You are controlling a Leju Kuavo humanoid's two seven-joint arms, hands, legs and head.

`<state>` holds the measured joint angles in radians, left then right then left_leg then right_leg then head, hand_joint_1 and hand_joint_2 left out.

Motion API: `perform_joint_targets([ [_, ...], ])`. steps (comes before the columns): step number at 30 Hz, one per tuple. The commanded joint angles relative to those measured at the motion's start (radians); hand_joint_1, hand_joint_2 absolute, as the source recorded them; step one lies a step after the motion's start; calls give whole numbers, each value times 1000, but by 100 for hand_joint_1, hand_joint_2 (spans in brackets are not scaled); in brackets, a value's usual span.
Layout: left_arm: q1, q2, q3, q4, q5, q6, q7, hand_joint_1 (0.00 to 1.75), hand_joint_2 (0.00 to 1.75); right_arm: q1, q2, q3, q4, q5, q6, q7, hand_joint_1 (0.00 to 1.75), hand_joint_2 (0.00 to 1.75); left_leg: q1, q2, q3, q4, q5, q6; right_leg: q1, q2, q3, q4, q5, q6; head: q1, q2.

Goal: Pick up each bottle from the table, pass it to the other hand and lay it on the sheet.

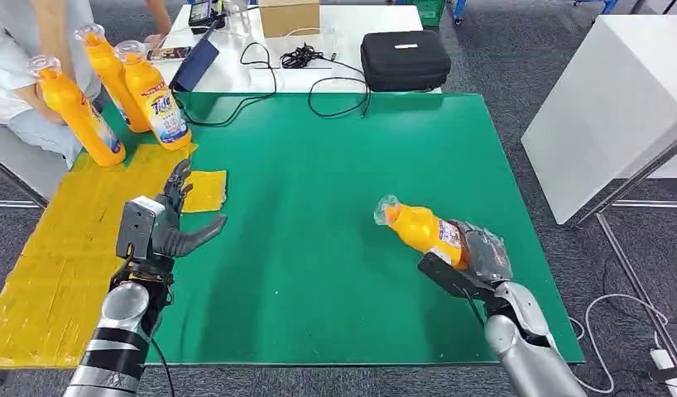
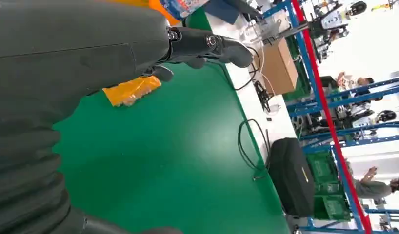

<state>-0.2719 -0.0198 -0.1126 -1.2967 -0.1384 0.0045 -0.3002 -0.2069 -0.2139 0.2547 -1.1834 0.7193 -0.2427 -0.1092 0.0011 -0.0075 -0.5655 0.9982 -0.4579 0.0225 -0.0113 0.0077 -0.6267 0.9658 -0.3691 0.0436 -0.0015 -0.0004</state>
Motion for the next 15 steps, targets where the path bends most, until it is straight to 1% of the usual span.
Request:
perform_joint_targets([
  [1,-38,13,-135,-14,67,-90,28,0,175,-65,214,-153,-26,-191,-71,-120,175,175,1,3,3,0,-2,-2,1,2,2,1,-1,-2,0,0],
  [4,-41,7,-167,-14,119,-132,35,0,175,-98,238,-141,22,-215,-69,-145,175,175,1,1,4,1,-2,-2,1,0,3,1,-1,-2,0,0],
  [6,-42,2,-189,-20,151,-157,33,0,175,-119,259,-122,51,-230,-55,-161,175,175,0,2,2,0,-1,-1,1,1,1,0,0,-1,0,0],
  [7,-43,2,-197,-22,167,-166,34,0,175,-125,267,-117,60,-239,-54,-170,175,175,1,4,4,0,-2,-1,1,2,2,0,-1,-1,0,0],
  [10,-52,-4,-236,-21,254,-231,45,0,175,-166,307,-91,122,-284,-46,-220,175,175,1,4,6,1,-2,-2,2,2,4,0,-2,-2,0,0],
  [11,-68,-4,-261,-3,263,-236,44,0,175,-194,323,-83,173,-297,-53,-244,175,175,1,3,3,0,-1,-1,1,2,1,0,0,-1,0,0],
  [14,-76,-9,-269,8,266,-232,44,0,175,-209,333,-75,200,-298,-59,-249,175,175,1,4,6,0,-2,-2,1,2,4,1,-1,-2,0,0],
  [15,-76,-9,-269,8,266,-232,44,0,175,-209,333,-75,200,-298,-59,-249,175,175,1,4,4,0,-1,-1,1,2,2,0,0,-1,0,0],
])
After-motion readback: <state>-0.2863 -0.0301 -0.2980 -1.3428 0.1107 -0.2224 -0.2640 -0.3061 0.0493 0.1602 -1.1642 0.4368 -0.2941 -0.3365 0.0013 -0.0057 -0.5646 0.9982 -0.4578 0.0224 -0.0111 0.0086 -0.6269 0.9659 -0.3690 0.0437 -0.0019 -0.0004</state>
